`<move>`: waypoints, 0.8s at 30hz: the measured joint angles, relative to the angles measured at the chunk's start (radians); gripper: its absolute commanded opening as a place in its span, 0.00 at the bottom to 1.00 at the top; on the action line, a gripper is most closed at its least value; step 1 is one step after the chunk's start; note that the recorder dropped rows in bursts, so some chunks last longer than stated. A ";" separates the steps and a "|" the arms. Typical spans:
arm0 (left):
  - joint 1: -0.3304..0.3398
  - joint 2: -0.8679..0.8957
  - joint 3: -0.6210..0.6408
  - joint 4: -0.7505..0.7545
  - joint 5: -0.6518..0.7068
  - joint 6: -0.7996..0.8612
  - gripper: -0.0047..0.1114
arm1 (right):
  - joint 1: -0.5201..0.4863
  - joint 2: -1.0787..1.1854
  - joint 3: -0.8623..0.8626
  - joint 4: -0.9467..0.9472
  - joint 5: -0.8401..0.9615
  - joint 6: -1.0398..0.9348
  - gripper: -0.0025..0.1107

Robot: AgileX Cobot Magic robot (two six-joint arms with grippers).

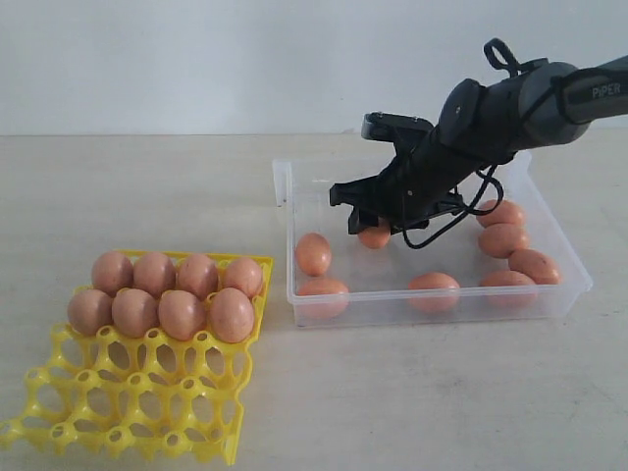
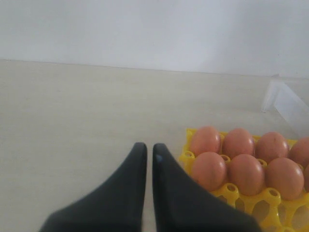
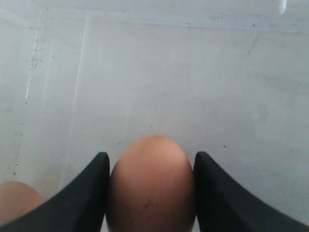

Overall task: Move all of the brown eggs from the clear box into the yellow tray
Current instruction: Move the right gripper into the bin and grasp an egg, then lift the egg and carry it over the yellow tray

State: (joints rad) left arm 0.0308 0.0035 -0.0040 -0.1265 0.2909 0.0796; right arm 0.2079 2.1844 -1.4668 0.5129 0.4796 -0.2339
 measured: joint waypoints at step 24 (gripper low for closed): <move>0.000 0.000 0.000 0.000 0.000 0.000 0.08 | 0.572 -0.272 0.542 -0.552 -1.326 0.381 0.02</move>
State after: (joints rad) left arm 0.0308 0.0035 -0.0040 -0.1265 0.2909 0.0796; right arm 0.7798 1.9122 -0.9245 -0.0388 -0.8466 0.1473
